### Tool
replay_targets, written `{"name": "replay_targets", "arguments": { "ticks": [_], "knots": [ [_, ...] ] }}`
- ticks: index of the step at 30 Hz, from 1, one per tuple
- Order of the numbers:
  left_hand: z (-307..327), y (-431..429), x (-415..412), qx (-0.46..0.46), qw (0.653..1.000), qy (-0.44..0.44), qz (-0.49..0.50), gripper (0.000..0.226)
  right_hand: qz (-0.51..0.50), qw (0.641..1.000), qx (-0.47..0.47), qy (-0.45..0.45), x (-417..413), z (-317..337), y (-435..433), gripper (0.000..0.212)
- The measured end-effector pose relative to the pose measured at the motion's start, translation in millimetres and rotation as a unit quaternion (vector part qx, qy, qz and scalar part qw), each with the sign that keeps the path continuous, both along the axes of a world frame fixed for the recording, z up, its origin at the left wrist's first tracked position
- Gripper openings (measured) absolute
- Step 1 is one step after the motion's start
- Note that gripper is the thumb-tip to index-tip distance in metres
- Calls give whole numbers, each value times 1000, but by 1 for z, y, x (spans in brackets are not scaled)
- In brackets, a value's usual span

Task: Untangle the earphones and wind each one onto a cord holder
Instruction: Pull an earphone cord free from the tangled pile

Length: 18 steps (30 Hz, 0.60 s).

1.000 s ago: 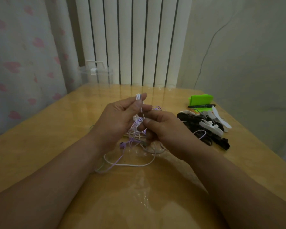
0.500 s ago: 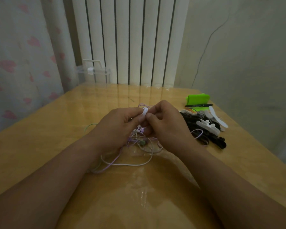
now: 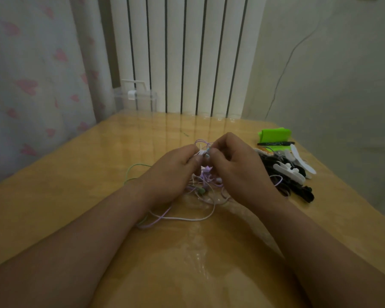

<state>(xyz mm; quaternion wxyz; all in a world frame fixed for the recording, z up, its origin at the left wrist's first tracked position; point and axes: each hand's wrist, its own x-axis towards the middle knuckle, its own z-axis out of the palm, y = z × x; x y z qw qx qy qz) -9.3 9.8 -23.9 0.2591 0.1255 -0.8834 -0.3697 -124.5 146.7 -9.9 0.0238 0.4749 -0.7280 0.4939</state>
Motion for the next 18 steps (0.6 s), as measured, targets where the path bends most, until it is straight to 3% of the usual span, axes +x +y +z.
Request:
{"name": "replay_targets", "arguments": {
  "ticks": [3, 7, 10, 14, 18],
  "knots": [
    [5, 5, -2, 269, 961, 40, -50, 29, -18, 999, -30, -34, -11, 6, 2, 14],
    [11, 6, -2, 417, 900, 69, -106, 26, -33, 994, -68, -76, -21, 14, 6, 16],
    [11, 5, 1, 436, 887, 72, -130, 27, -59, 984, -95, -137, -28, 28, 14, 16],
    [19, 15, 2, 414, 900, 80, -114, 28, -80, 960, -116, -242, -56, 68, 39, 19],
    [30, 30, -4, 377, 916, 65, -124, 31, -113, 966, -54, -226, -92, 72, 61, 19]
  ]
}}
